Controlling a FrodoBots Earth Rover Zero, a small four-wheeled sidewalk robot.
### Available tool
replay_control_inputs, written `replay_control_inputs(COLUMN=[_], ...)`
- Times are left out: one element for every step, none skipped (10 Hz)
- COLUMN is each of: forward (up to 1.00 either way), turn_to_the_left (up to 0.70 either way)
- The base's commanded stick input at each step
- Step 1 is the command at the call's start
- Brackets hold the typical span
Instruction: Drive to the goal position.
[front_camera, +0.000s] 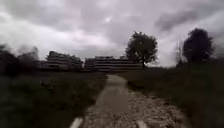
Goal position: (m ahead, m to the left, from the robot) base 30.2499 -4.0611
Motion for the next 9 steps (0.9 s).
replay_control_inputs(forward=[0.7, 0.7, 0.7, 0.7, 0.7, 0.7, 0.7, 0.7, 0.7], turn_to_the_left=[0.0, 0.0, 0.0, 0.0, 0.0, 0.0, -0.17, -0.01, 0.0])
